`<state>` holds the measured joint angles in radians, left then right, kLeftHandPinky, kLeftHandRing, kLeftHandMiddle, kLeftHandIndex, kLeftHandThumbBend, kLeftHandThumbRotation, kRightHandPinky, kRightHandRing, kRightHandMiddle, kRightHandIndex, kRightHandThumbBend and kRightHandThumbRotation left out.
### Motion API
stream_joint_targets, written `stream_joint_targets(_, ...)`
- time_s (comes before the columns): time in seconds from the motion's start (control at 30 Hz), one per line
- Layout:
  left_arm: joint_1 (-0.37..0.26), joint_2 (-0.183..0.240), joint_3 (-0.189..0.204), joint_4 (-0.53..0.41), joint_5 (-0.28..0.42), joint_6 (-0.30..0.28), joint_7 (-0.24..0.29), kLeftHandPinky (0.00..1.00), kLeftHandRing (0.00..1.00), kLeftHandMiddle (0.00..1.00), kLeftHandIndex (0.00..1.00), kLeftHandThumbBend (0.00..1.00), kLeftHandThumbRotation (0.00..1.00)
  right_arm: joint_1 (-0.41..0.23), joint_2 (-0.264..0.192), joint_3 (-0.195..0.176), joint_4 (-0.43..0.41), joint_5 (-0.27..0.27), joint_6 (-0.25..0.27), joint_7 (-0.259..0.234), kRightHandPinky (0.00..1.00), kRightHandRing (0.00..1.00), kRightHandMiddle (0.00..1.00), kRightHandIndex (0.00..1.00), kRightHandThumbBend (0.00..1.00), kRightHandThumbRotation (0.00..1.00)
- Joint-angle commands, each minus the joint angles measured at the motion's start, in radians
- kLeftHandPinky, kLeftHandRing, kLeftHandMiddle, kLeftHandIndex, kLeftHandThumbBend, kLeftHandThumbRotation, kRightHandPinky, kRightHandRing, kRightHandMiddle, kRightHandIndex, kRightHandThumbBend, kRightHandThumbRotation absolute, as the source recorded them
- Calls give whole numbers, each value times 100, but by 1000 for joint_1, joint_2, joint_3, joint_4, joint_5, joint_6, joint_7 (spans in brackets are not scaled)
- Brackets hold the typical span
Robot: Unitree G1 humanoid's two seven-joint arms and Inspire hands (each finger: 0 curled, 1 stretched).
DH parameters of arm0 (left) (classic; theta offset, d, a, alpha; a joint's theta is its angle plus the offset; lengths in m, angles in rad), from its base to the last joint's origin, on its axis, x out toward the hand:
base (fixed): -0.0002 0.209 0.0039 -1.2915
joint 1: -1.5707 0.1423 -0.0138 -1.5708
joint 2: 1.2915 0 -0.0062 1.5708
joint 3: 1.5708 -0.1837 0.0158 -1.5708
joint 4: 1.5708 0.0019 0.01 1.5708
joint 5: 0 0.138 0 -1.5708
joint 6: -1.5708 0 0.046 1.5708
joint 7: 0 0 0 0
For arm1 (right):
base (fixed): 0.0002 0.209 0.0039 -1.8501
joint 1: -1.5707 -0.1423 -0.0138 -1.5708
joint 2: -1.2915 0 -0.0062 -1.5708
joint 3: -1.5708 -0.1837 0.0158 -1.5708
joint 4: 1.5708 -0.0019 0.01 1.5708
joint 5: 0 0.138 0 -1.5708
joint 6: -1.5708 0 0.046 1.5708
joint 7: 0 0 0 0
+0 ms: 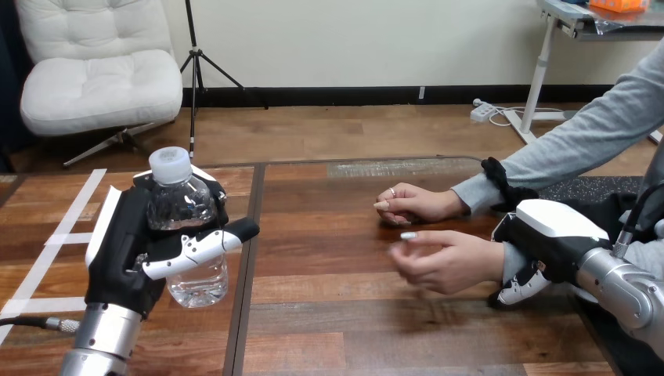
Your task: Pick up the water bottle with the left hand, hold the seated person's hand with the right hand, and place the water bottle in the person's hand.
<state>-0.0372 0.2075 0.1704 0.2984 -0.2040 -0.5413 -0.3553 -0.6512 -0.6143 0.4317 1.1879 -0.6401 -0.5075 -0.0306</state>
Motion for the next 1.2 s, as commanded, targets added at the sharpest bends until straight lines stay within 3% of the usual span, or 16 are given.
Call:
stream_joint_targets(0.0, -39, -7, -6, -64, -8, -20, 6, 19, 24, 30, 34, 67, 0, -26, 13, -23, -41, 26, -24, -19, 19, 23, 28, 28, 72, 0)
stream_joint_targets(1.17, -53, -25, -13, -54, -1, -21, -2, 19, 24, 30, 34, 72, 0, -11, -6, -55, -152, 58, -35, 9, 17, 21, 26, 27, 71, 0)
